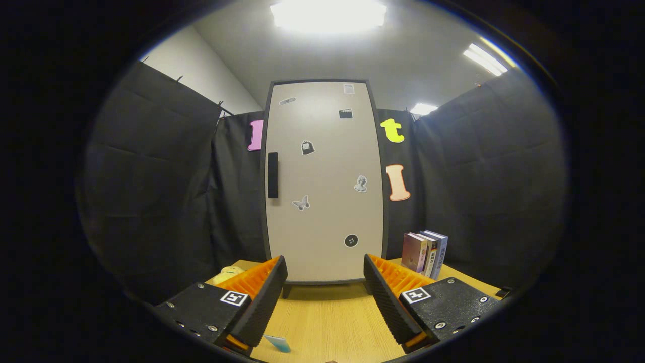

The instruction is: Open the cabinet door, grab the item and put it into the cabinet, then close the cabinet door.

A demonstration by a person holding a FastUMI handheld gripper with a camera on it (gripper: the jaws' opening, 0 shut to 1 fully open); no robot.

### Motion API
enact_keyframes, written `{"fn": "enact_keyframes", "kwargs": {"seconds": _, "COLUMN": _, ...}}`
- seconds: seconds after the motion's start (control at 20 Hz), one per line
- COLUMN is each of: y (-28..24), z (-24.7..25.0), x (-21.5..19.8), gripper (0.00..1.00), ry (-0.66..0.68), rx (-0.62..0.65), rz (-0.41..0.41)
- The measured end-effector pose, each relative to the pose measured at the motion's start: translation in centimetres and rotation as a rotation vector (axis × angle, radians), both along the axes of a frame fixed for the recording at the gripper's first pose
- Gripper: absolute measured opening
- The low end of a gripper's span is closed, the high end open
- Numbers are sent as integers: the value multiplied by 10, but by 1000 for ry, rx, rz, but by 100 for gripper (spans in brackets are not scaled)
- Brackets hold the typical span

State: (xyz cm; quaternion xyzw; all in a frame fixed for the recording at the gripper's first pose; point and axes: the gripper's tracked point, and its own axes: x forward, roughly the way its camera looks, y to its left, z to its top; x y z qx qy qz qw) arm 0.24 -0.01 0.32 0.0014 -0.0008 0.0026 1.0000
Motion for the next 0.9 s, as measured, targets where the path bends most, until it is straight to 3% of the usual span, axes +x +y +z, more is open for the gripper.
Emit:
{"fn": "enact_keyframes", "kwargs": {"seconds": 0.3, "y": 12, "z": 17, "x": 17, "gripper": 94, "ry": -12, "rx": 11, "rz": 30}}
{"fn": "enact_keyframes", "kwargs": {"seconds": 0.9, "y": 66, "z": 77, "x": 90, "gripper": 94, "ry": -39, "rx": 2, "rz": 177}}
